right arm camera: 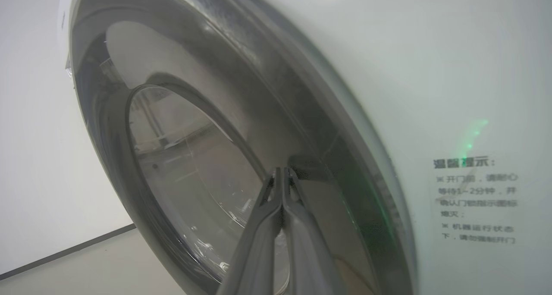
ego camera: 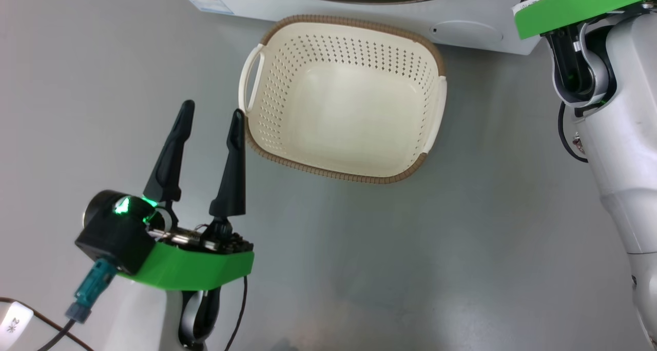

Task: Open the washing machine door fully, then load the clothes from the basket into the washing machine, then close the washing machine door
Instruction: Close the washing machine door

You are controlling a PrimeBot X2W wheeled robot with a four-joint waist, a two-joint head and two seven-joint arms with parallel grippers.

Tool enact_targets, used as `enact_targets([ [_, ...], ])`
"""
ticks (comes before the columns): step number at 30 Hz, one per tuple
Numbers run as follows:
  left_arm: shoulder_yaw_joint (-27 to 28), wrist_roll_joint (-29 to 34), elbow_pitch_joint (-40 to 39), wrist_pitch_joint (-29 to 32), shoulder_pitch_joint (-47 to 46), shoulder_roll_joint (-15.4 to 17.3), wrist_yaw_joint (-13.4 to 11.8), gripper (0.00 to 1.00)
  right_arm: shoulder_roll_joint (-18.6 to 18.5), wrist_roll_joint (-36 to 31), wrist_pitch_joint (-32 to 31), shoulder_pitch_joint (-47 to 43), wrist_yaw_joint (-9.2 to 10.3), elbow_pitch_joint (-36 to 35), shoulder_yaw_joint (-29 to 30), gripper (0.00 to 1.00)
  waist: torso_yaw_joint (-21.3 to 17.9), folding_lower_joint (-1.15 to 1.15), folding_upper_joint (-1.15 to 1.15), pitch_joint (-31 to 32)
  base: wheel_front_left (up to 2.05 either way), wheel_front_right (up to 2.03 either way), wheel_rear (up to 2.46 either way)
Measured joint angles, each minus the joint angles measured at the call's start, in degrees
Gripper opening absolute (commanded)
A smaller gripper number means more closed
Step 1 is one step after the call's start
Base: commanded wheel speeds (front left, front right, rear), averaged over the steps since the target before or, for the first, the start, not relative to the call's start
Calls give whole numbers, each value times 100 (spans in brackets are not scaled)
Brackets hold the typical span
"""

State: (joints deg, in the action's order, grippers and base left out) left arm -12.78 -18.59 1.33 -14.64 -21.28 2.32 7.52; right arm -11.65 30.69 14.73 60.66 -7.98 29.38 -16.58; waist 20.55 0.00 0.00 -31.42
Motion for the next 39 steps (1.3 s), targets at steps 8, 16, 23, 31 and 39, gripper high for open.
enact_targets([
  [8, 14, 0, 291, 0, 34, 172, 0, 100, -66, 70, 4, -524, 48, -155, -366, 0, -123, 0, 0, 309, 0, 0, 0],
  [16, 167, -15, 659, 0, 380, 479, 0, 100, -22, 133, 4, -1465, 48, -477, -722, 26, -343, -1, 0, 844, 0, 0, 0],
  [23, 240, -62, 886, 0, 723, 720, 0, 100, -79, 171, 0, -2254, 48, -613, -935, 100, -580, -2, 0, 1400, 0, 0, 0],
  [31, 369, -113, 1070, 0, 1082, 893, 0, 100, -73, 205, 0, -2988, 48, -659, -884, 100, -840, -2, 0, 1952, 0, 0, 0],
  [39, 577, -162, 1188, 0, 1453, 1006, 0, 100, -80, 205, -1, -3688, 48, -727, -689, 100, -1246, -2, 0, 2436, 0, 0, 0],
])
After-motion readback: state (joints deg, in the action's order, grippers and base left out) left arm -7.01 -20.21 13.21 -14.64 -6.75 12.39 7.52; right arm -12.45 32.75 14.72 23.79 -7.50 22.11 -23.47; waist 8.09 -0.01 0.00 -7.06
